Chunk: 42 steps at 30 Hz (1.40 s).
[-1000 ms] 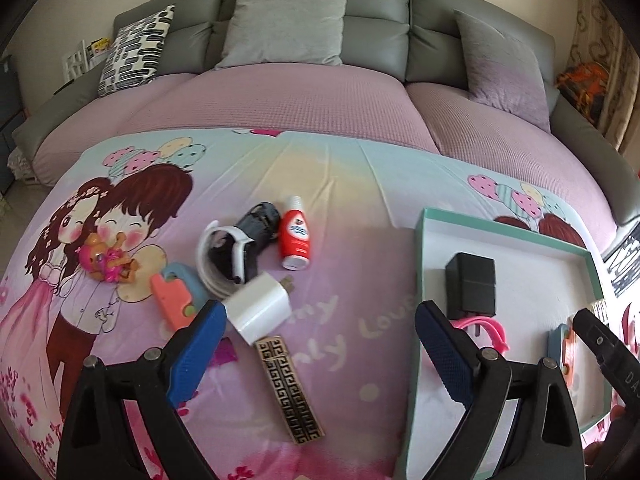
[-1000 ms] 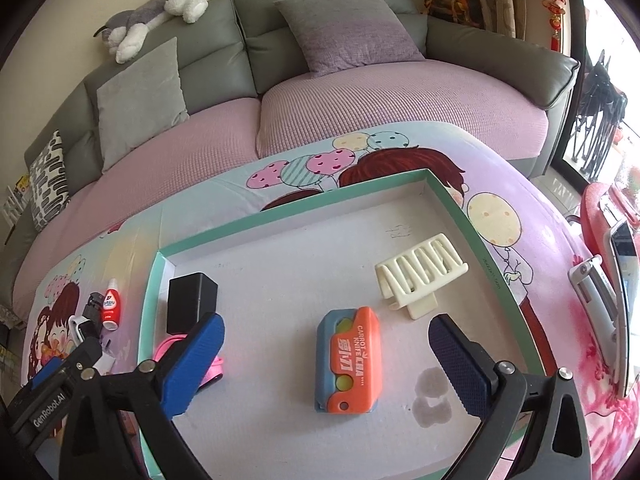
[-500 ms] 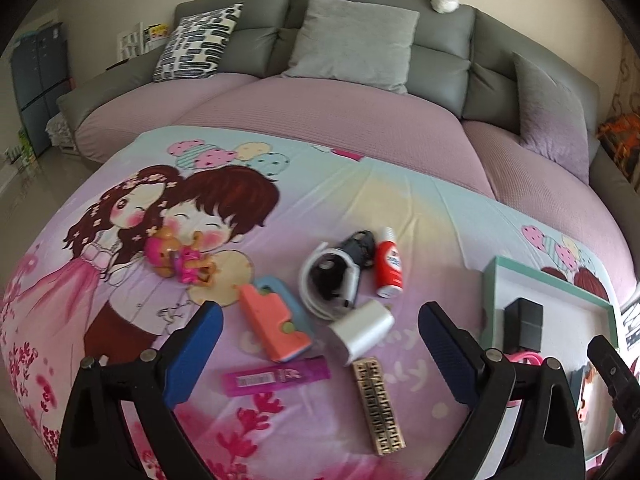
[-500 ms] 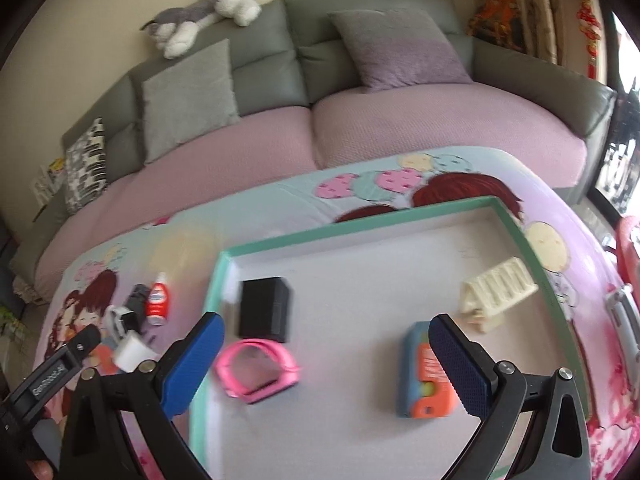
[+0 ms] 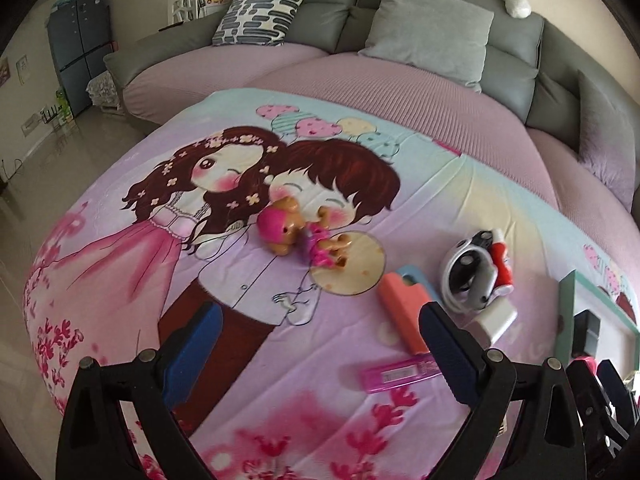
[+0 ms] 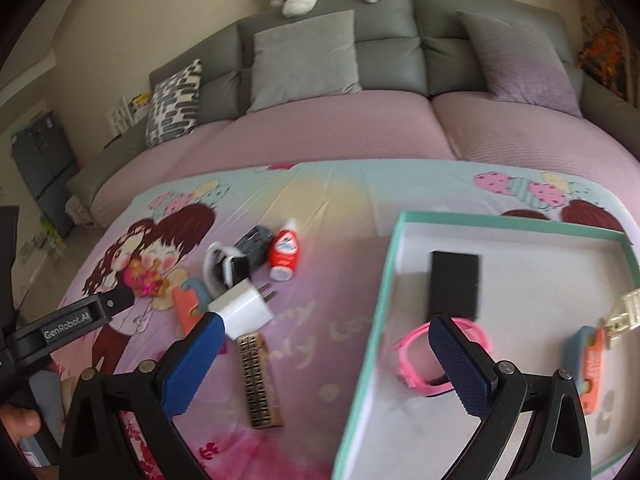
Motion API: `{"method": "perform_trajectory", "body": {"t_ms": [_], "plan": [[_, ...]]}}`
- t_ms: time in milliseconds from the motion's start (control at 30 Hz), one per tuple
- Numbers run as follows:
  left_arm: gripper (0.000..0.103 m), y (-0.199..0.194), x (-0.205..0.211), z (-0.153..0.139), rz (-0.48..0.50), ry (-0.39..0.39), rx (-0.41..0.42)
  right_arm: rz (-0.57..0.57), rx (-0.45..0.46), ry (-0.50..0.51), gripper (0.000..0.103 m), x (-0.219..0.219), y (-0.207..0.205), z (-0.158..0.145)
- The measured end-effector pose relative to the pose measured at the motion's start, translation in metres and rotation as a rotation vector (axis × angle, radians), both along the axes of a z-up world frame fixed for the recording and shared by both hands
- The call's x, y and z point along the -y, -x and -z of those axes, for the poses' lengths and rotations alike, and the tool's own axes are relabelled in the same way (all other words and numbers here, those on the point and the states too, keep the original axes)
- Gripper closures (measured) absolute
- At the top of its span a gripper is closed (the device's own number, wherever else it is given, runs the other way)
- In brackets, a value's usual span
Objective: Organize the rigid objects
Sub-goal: 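Withdraw both grippers from the tray back over the remaining items, then grasp the pink lighter with the left gripper while the right gripper grasps the gold patterned box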
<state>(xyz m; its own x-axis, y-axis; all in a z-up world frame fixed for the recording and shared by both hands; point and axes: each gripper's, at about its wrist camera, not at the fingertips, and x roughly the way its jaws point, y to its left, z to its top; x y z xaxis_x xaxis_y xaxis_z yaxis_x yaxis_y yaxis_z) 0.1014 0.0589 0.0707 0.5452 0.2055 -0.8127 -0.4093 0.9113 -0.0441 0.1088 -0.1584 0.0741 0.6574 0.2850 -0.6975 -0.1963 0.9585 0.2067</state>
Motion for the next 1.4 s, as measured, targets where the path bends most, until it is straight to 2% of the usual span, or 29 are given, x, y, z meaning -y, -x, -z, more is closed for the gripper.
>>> {"method": "perform_trajectory", "body": {"t_ms": [333,533,700,933,1100,1400], "plan": [[0.004,-0.001,-0.013,0.017,0.002,0.049,-0.052,-0.097,-0.047,0.077,0.008,-0.044,0.001,0.021],[0.004,-0.003,-0.015,0.027,0.001,0.068,-0.078,-0.091,-0.091,0.083,0.014,-0.048,-0.002,0.034],[0.004,-0.008,-0.006,0.034,0.046,0.102,-0.088,-0.076,-0.122,0.077,0.019,-0.044,-0.005,0.041],[0.004,-0.019,0.018,0.045,0.141,0.167,-0.112,-0.084,-0.124,0.073,0.020,-0.041,-0.003,0.040],[0.004,-0.024,0.025,0.049,0.159,0.181,-0.118,-0.082,-0.115,0.096,0.021,-0.032,0.001,0.028],[0.004,-0.032,0.039,0.054,0.191,0.146,-0.141,-0.011,-0.065,0.094,0.021,-0.005,0.003,0.008]]}}
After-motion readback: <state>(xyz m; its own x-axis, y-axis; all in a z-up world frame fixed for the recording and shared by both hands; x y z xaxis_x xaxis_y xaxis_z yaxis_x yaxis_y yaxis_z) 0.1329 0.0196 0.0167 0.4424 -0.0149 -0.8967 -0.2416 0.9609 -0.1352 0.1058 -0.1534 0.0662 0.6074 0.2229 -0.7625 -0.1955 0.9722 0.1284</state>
